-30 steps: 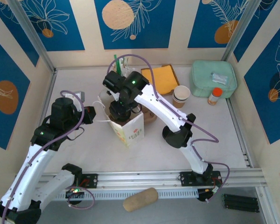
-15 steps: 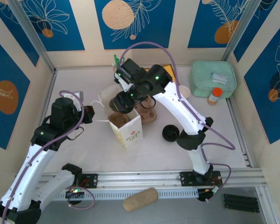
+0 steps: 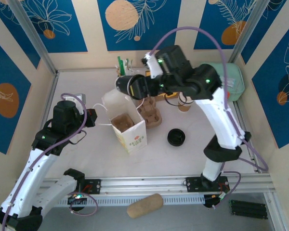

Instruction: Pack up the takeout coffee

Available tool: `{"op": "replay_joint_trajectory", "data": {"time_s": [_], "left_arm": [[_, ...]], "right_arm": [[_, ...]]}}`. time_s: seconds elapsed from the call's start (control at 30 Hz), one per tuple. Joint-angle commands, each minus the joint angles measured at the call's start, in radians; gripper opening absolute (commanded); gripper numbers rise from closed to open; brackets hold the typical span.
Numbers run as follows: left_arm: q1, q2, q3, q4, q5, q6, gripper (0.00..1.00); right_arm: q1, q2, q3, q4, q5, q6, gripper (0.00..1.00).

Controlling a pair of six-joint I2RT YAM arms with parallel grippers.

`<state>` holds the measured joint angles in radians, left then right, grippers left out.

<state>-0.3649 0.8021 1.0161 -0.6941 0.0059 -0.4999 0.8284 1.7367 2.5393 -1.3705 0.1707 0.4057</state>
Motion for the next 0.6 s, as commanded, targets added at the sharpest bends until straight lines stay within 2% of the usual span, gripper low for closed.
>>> {"op": "replay_joint_trajectory", "data": {"time_s": [0.0,0.17,0.37,0.57], "left_arm": [[-0.003,0.004,-0.005,0.024,-0.011,0.001,0.0],[-0.004,0.004,-0.003,0.025,-0.006,0.006,0.0],[-0.003,0.001,-0.005,0.028,0.0,0.008,0.0],[-0.003,-0.004,-0.001,0.026,0.0,0.01,0.0]], "right_arm": [[-0.049,-0.116,-0.069,0.076,-0.027,0.056,0.42],[-0.164,-0.283,-0.253,0.102,-0.023,0.118,0.42],[-0.31,-0.429,-0.566,0.079,-0.078,0.191,0.41],[-0.32,-0.48,-0.839,0.044,-0.091,0.206,0.41]]}}
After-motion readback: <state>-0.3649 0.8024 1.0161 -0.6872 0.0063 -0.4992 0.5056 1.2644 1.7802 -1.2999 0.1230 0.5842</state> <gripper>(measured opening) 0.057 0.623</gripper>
